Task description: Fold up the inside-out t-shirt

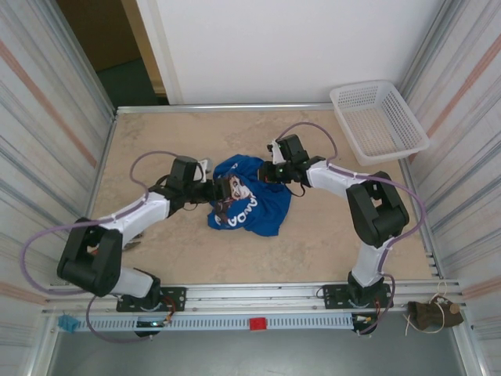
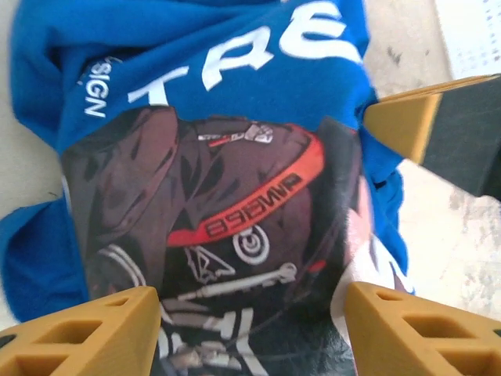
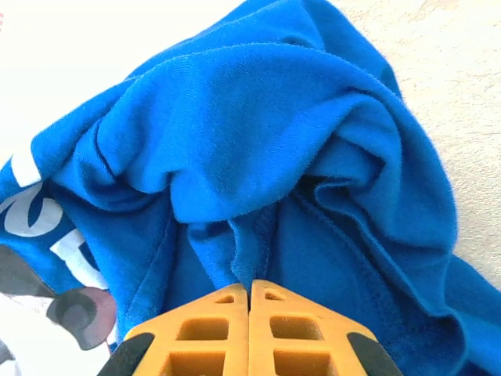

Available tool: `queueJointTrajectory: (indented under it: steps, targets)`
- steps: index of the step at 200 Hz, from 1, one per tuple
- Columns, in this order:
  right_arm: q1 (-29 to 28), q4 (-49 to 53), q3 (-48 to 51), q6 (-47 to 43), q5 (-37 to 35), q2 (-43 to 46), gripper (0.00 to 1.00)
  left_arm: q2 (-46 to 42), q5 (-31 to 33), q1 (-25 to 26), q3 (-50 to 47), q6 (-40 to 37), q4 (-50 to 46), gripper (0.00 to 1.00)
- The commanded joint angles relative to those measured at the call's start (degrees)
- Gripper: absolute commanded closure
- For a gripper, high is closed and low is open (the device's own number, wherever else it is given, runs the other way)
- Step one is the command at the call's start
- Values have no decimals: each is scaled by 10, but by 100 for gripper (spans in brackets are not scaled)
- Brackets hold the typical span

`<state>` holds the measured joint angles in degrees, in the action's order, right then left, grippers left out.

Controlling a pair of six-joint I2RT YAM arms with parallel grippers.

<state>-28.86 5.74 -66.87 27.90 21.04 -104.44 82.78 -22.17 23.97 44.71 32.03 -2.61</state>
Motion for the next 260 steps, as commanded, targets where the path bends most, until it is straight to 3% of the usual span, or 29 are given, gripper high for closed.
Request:
queueJointTrajectory:
  steps: [1,14,32,88,145,152,175,186,226,260]
  targets:
    - [15,14,-9,-6,15,42,100,53,7,6,30,16,40,37]
    - [26,20,-4,-10,27,80,100,83,0,5,45,19,51,49]
    - [45,37,6,-21,26,151,100,106,-11,-5,69,15,42,100]
    - [147,71,59,-18,-31,385,100,4,-42,-68,109,-65,-59,100]
    - [156,26,142,12,-4,407,100,-59,-80,-120,150,-92,-100,100]
    - [153,19,144,13,5,409,100,-59,-88,-113,151,-87,-95,98]
    - [141,22,129,8,11,415,100,-58,-48,-43,133,-95,-62,58]
    - [137,27,121,7,14,417,100,-52,-21,0,126,-101,-39,50]
    - [123,29,114,20,18,435,100,1,56,129,162,-86,32,41]
    - [115,22,113,40,16,469,100,50,84,177,205,-65,69,38]
